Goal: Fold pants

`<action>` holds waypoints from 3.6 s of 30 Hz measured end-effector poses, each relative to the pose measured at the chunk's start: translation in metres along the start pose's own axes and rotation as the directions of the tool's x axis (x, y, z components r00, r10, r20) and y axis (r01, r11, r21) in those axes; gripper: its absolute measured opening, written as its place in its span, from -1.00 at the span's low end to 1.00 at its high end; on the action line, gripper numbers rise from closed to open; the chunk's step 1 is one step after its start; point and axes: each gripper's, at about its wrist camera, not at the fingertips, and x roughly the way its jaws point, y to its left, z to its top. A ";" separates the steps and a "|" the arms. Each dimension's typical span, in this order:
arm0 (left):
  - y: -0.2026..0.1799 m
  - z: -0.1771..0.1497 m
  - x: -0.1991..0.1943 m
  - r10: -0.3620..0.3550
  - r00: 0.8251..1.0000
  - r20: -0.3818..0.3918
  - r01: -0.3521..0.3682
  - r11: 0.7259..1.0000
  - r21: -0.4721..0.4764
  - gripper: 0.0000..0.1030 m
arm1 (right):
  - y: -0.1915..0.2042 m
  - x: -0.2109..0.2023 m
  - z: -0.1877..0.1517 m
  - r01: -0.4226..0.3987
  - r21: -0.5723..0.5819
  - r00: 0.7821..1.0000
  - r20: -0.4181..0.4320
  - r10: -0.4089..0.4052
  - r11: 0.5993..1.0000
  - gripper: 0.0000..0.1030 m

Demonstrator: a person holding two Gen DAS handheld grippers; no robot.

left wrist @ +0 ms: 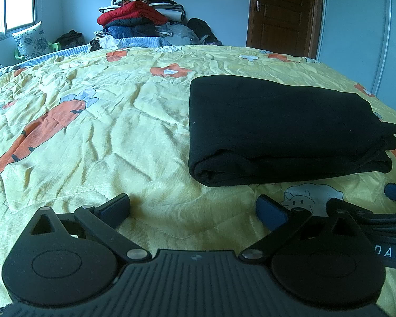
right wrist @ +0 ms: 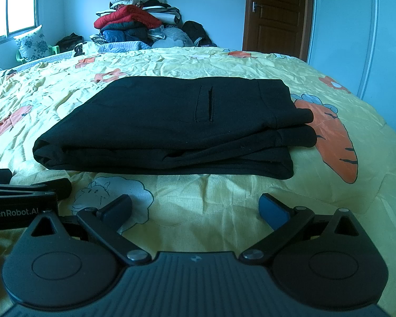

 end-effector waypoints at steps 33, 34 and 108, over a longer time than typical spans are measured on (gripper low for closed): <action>0.000 0.000 0.000 0.000 1.000 0.000 0.000 1.000 0.000 1.00 | 0.000 0.000 0.000 0.000 0.000 1.000 0.000 0.000 1.000 1.00; 0.000 0.000 0.000 0.000 1.000 0.000 0.000 1.000 0.001 1.00 | 0.000 0.000 0.000 0.000 0.000 1.000 0.000 0.000 1.000 1.00; 0.058 0.098 0.085 -0.461 0.874 -0.157 0.391 0.856 -0.337 0.75 | -0.174 0.085 0.081 -0.433 0.537 0.853 -0.014 0.521 0.724 1.00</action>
